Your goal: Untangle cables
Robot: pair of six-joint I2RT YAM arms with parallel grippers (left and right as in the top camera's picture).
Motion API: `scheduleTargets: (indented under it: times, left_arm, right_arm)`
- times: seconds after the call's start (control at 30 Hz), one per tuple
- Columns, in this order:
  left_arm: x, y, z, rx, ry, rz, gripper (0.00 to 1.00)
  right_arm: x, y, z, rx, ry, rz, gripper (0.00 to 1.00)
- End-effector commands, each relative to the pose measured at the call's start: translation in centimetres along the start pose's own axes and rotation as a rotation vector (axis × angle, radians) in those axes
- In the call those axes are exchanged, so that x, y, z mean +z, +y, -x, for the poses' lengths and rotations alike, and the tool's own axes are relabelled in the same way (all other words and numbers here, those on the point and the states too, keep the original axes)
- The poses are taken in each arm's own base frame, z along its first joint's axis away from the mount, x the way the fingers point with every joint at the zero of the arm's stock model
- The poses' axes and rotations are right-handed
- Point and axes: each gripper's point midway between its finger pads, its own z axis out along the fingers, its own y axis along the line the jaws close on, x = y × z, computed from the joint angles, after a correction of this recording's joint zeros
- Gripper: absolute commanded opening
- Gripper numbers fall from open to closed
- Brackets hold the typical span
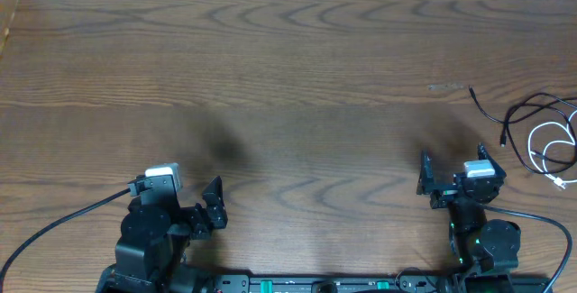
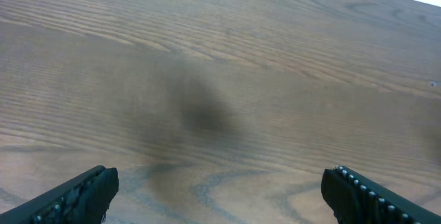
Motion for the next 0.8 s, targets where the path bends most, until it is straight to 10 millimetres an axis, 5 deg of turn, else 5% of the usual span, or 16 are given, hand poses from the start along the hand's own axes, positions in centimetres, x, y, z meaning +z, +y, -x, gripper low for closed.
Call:
scheduleTargets:
  times: [0.0,0.4,0.77]
  left_arm:
    - [0.0,0.9,0.0,-0.001,-0.008,0.04,0.99]
    - [1.5,4.3,1.1,-0.129,-0.181,0.151,0.99]
    - [3.4,5.4,2.2,-0.152,-0.454,0.103,0.99]
  right_arm:
    - [0.0,-0.1,0.0,0.016,-0.001,-0.006,0.99]
    - [0.0,-0.1,0.0,0.016,-0.001,-0.006,0.99]
    - [0.0,-0.1,0.0,0.016,-0.001,-0.006,0.99]
